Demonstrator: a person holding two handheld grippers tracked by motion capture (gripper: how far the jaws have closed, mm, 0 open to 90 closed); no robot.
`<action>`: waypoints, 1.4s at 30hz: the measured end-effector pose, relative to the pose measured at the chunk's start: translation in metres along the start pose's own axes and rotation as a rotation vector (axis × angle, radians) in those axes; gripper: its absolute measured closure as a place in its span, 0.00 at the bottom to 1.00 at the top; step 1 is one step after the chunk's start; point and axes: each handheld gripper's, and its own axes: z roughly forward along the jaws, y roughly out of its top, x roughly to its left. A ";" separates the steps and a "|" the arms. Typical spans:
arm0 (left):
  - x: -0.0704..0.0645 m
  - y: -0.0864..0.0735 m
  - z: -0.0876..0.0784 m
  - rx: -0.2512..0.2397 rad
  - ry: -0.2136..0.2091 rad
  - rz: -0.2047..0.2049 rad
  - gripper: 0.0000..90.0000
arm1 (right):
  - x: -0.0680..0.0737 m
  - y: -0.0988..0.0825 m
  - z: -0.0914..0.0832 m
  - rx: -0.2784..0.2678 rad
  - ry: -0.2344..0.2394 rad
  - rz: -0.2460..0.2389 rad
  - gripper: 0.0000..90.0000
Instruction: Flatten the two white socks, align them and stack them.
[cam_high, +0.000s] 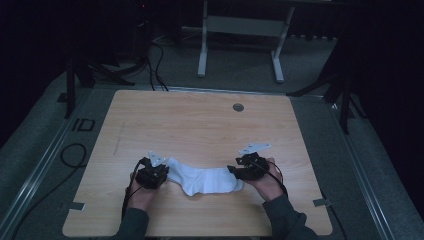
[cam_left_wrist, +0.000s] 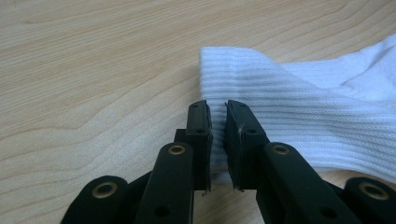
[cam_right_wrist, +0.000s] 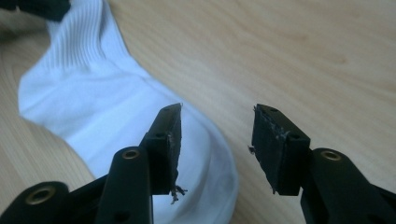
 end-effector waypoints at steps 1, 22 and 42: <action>0.000 0.000 0.000 0.000 0.000 0.000 0.89 | 0.000 -0.002 0.002 0.011 0.004 0.001 0.60; 0.000 0.000 0.000 0.002 -0.001 0.002 0.89 | -0.002 -0.019 0.000 0.036 -0.016 0.016 0.98; 0.000 0.000 0.000 0.003 -0.003 0.003 0.89 | -0.016 -0.030 -0.004 0.013 -0.021 0.072 0.97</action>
